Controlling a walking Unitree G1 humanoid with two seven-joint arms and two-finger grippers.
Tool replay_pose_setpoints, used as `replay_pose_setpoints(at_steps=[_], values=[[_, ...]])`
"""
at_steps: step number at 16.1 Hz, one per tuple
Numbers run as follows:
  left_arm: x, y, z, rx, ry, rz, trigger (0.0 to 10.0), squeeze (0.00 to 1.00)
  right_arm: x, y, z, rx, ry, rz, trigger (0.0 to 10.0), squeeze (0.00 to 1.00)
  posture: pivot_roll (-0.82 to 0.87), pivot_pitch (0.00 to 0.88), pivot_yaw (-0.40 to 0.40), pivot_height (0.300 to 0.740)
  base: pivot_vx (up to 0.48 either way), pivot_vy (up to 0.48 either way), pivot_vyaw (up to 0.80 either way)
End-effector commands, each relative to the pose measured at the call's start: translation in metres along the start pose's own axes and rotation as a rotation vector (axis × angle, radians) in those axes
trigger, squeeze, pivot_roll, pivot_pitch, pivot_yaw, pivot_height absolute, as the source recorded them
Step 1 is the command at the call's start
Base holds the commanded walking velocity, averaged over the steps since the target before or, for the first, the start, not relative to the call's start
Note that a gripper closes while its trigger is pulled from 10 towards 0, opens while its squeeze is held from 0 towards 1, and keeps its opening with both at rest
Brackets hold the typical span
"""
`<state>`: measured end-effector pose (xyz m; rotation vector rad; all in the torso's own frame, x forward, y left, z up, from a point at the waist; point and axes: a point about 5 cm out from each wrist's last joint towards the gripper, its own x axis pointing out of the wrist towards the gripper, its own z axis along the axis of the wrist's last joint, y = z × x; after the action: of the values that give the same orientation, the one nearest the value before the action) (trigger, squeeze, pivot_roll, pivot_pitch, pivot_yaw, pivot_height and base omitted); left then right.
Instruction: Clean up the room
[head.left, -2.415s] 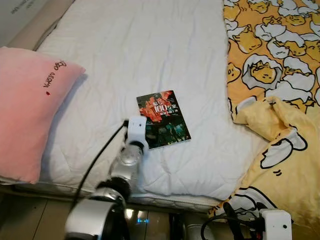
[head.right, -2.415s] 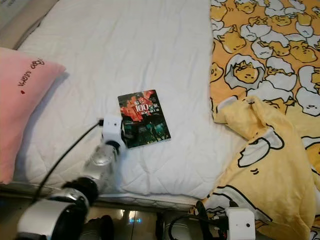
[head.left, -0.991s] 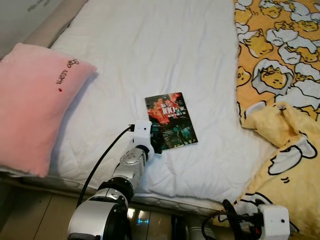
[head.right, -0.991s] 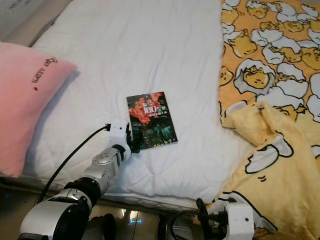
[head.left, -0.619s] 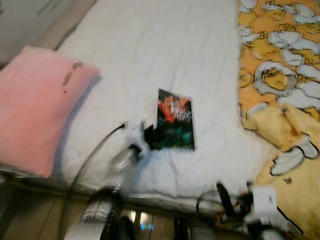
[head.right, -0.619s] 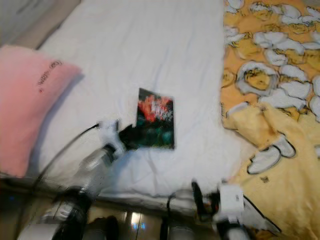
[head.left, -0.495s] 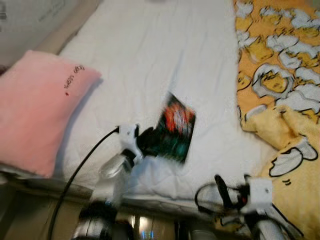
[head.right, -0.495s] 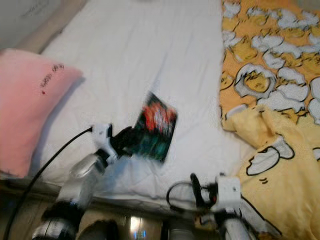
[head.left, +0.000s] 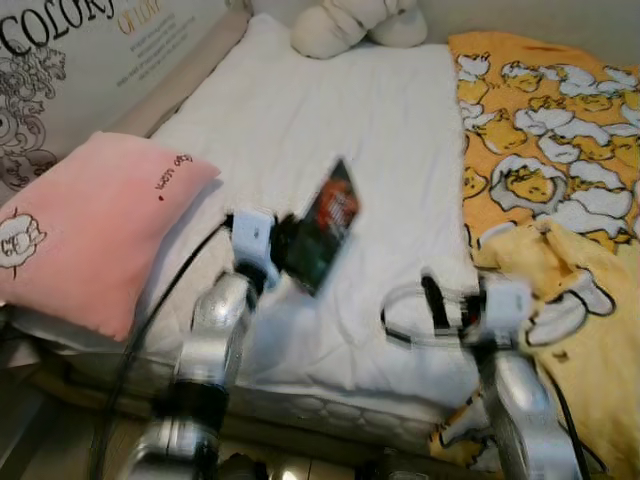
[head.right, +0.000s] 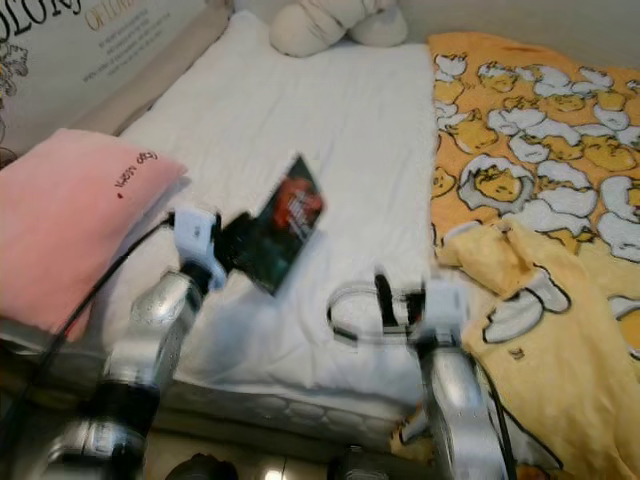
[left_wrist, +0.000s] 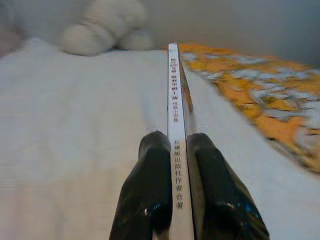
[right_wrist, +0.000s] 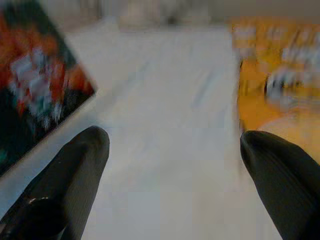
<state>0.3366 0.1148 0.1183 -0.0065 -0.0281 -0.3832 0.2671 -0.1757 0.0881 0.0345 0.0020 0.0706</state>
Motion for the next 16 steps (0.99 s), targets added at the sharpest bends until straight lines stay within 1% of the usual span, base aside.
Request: replay_pose_setpoints(at_steps=[1,2,3,4,6,8,10,13,16], values=[[0.006,0.003,0.015,0.015,-0.066,0.026,10.0,0.0,0.002,-0.005,0.003,0.011,-0.027,-0.032,10.0,0.0,-0.01,0.0,-0.01,0.74,0.0,0.0,0.0],[0.008,0.006,0.014,0.034,-0.058,0.039,10.0,0.0,0.005,-0.007,0.004,0.022,-0.04,-0.057,10.0,0.0,-0.01,0.0,-0.003,0.74,0.0,0.0,0.0],[0.01,0.007,0.011,0.01,-0.038,0.026,10.0,0.0,0.007,-0.01,0.005,0.027,-0.05,-0.086,10.0,0.0,-0.03,0.0,0.012,0.74,0.0,0.48,0.0],[0.01,0.005,0.007,0.031,-0.022,0.012,10.0,0.0,0.006,-0.012,0.004,0.026,-0.051,-0.102,10.0,0.0,-0.03,0.0,0.015,0.74,0.0,0.48,0.0],[0.013,0.004,0.002,0.037,-0.003,-0.005,10.0,0.0,0.004,-0.015,0.0,0.039,-0.045,-0.127,10.0,0.0,-0.04,0.0,0.029,0.74,0.0,0.48,0.0],[0.018,0.002,0.004,0.052,0.0,-0.029,10.0,0.0,0.003,-0.013,-0.003,0.037,-0.049,-0.13,10.0,0.0,-0.05,0.0,0.041,0.74,0.0,0.48,0.0],[0.023,0.004,0.006,0.063,0.002,-0.041,10.0,0.0,0.002,-0.01,-0.006,0.04,-0.053,-0.137,10.0,0.0,-0.05,0.0,0.051,0.74,0.0,0.48,0.0],[0.023,0.008,0.004,0.071,0.014,-0.052,10.0,0.0,-0.003,-0.003,-0.013,0.031,-0.036,-0.132,10.0,0.0,-0.05,0.0,0.061,0.74,0.0,0.48,0.0],[0.026,0.009,0.003,0.072,0.023,-0.059,10.0,0.0,-0.011,-0.003,-0.023,0.028,0.004,-0.148,10.0,0.0,-0.06,0.0,0.061,0.74,0.0,0.48,-0.8]])
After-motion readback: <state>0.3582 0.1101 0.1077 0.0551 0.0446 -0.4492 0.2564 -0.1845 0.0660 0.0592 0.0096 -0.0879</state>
